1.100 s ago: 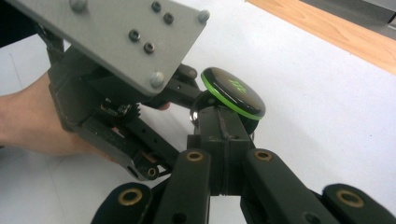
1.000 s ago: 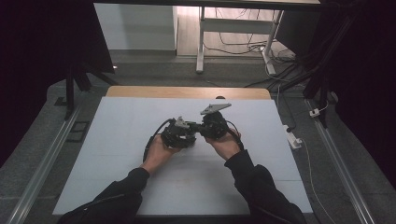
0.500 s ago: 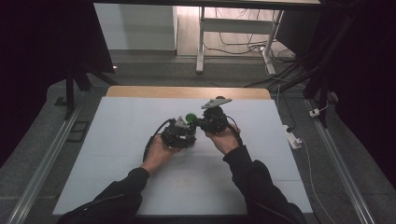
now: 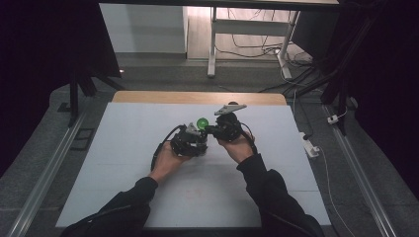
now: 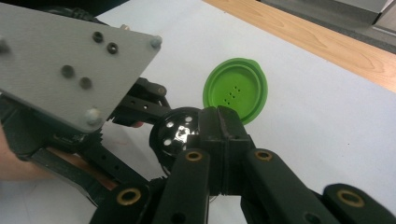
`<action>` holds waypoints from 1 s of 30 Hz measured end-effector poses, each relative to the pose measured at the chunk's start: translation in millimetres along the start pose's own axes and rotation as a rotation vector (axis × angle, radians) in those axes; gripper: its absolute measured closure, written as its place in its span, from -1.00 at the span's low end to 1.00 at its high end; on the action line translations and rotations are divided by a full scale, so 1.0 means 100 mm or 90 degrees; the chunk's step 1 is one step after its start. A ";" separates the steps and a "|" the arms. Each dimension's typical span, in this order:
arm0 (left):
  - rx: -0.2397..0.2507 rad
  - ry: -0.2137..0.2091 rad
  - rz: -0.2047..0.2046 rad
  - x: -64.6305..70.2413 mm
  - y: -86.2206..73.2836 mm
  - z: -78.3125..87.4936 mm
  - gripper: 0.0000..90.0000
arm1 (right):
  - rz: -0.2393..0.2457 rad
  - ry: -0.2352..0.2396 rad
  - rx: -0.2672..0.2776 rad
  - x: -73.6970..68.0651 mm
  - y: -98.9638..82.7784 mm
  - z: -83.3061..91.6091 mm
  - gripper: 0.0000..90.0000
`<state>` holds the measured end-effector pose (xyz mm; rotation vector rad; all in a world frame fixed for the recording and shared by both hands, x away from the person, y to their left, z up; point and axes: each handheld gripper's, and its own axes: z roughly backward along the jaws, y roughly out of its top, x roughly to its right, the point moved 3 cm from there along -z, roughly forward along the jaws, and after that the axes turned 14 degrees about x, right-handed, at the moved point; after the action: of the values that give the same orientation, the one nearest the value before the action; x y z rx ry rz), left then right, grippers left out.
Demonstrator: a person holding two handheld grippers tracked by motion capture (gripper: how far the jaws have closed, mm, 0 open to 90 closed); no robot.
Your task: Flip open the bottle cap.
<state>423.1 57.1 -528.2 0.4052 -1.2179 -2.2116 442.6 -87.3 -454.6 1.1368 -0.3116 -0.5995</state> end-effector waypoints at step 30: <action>-0.005 -0.045 0.081 0.07 -0.02 0.56 -0.85 | -0.024 0.027 -0.007 -0.19 -0.13 0.34 -0.34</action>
<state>387.9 90.8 -500.1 0.2401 -1.2359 -2.1376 405.6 -105.6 -451.2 1.1454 -0.2500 -0.6087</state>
